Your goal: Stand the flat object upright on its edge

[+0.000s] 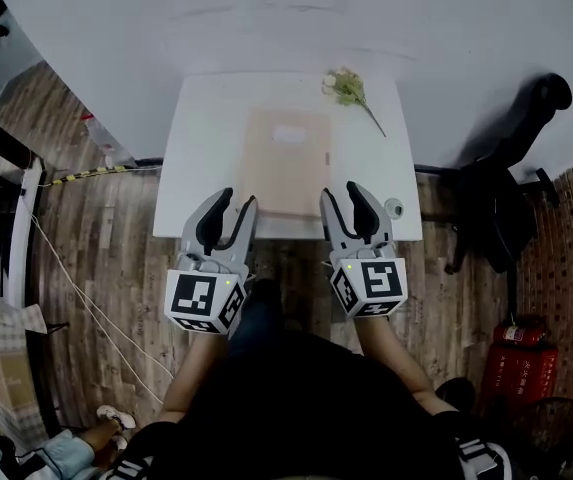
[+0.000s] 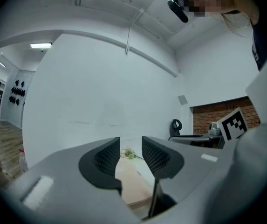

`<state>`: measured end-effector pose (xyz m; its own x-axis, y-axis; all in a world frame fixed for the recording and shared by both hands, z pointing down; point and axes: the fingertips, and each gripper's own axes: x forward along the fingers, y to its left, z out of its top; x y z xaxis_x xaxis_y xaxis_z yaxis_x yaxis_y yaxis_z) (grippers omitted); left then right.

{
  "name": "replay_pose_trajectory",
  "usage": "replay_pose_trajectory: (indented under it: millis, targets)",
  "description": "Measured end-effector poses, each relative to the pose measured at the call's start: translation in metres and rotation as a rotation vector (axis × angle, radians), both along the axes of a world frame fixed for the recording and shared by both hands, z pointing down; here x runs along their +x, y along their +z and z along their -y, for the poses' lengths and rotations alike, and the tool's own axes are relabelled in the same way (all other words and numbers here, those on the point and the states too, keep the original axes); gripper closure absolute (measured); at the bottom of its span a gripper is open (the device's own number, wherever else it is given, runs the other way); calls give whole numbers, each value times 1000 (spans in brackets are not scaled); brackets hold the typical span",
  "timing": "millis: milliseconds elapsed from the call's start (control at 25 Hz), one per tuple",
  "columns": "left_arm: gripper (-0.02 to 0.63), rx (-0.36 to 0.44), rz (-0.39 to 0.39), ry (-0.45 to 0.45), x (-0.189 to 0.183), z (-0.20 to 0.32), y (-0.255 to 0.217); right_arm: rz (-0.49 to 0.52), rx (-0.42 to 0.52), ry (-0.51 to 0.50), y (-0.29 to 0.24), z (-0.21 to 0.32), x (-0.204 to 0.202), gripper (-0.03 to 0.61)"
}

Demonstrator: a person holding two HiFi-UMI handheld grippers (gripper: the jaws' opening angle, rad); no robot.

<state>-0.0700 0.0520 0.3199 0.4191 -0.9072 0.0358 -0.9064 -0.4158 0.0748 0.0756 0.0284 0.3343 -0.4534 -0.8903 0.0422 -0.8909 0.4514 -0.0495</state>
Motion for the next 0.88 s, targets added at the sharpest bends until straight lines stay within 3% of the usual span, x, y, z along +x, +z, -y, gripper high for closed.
replay_pose_trajectory:
  millis: [480,880]
  targets:
    - [460,1,62,57,-20,119,37,-41,-8,20,38,112,-26,420]
    - [459,-110,61,135,-30,197,99,-70,-153,74,101,174,-16,399]
